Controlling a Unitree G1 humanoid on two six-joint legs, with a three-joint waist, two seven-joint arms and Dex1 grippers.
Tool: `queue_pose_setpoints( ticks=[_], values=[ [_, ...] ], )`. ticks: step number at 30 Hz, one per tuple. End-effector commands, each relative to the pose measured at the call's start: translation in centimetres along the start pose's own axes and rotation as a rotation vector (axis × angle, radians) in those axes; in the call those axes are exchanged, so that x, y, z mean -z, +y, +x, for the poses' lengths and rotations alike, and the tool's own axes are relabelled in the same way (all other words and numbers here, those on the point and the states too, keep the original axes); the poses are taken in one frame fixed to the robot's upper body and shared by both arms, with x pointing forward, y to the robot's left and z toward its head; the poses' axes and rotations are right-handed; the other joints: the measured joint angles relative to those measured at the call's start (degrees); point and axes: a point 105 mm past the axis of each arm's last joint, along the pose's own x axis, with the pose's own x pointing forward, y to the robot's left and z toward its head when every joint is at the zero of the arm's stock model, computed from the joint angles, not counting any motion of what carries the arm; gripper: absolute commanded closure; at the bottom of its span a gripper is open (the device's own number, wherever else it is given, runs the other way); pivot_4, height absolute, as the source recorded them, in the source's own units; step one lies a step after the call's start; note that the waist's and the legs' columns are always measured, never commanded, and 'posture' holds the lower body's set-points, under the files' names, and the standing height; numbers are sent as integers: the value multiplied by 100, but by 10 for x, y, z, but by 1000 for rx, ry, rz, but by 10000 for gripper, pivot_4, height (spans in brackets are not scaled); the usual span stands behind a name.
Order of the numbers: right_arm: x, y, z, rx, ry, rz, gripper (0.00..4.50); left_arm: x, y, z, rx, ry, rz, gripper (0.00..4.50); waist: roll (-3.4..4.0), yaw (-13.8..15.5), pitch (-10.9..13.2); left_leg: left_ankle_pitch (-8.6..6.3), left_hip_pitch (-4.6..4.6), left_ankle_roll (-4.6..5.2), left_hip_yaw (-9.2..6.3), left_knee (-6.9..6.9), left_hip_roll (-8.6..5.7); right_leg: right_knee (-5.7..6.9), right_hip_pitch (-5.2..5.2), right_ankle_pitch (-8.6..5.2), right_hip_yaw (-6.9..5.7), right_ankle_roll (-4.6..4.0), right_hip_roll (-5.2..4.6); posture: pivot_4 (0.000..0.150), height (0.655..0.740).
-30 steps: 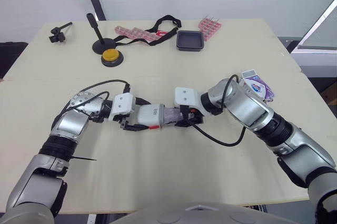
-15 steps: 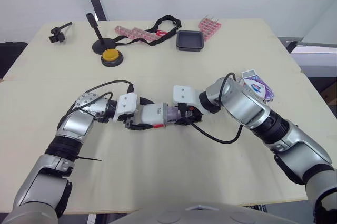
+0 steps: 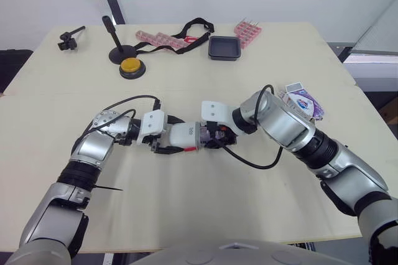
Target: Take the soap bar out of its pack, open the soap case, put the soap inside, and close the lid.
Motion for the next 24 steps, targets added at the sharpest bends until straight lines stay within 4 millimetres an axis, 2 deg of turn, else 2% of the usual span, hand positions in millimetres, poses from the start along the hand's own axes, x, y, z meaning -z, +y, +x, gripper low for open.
queue_pose_setpoints(
  ticks=[1,8,16,20,24],
  values=[
    [-12,3,-6,-1,-47,-39,294,-15,7,-1,-26,-36,59,10325,0,0,0,0,0,0,0,0,0,0,0,0,0,0,0,1500,7291],
    [-10,3,-8,8,-48,-47,294,-15,8,0,-29,-38,60,10325,0,0,0,0,0,0,0,0,0,-1,0,0,0,0,0,1500,7291],
    [12,-5,-42,118,-107,36,294,-14,7,-3,-22,-27,66,10325,-1,25,0,0,-3,1,0,1,-1,-2,0,1,1,0,-1,1500,7291],
    [20,-4,-49,149,-136,84,294,-15,9,-4,-22,-27,65,10325,0,0,1,0,-1,0,0,1,0,-9,0,1,4,0,0,1500,7291],
    [21,1,-50,140,-135,77,11255,-15,9,-5,-20,-26,65,10325,0,2,1,0,1,0,0,1,0,-10,0,0,4,-1,0,1500,7291]
  ],
)
